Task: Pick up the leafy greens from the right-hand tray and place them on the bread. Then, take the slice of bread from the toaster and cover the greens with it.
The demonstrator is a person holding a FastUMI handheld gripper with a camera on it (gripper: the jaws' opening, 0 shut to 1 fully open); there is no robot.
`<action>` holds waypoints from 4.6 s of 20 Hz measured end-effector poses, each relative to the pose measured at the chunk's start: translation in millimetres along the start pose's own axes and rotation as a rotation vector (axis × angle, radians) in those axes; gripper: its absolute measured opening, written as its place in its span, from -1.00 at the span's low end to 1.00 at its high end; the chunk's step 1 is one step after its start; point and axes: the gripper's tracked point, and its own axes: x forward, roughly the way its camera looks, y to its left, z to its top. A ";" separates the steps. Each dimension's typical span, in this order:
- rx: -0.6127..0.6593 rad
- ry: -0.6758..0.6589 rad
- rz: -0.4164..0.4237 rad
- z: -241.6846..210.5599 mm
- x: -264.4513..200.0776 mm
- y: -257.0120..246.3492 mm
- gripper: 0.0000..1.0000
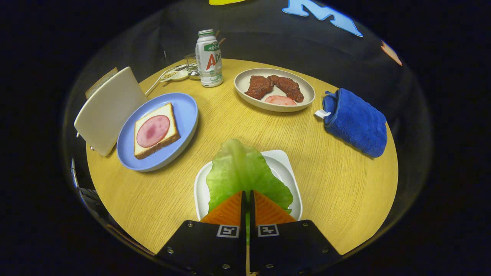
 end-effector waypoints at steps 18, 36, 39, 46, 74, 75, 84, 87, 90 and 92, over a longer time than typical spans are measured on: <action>-0.034 -0.162 0.068 84.1 -46.9 86.8 -0.94; -0.092 -0.114 0.160 109.6 18.2 187.9 -0.63; -0.099 -0.169 0.149 118.8 3.0 185.9 -0.09; -0.055 -0.436 0.116 130.5 -43.2 201.6 -0.02; 0.013 -0.823 0.094 163.4 -86.9 361.5 -0.02; 0.010 -0.831 0.085 168.5 -85.7 364.7 -0.02; 0.030 -0.828 -0.067 196.0 -54.9 360.3 -0.10; 0.050 -0.849 -0.055 203.0 -55.7 361.8 -0.62; 0.036 -0.846 -0.044 202.5 -51.6 361.5 -0.83; 0.030 -0.839 -0.042 202.9 -54.6 361.0 -0.83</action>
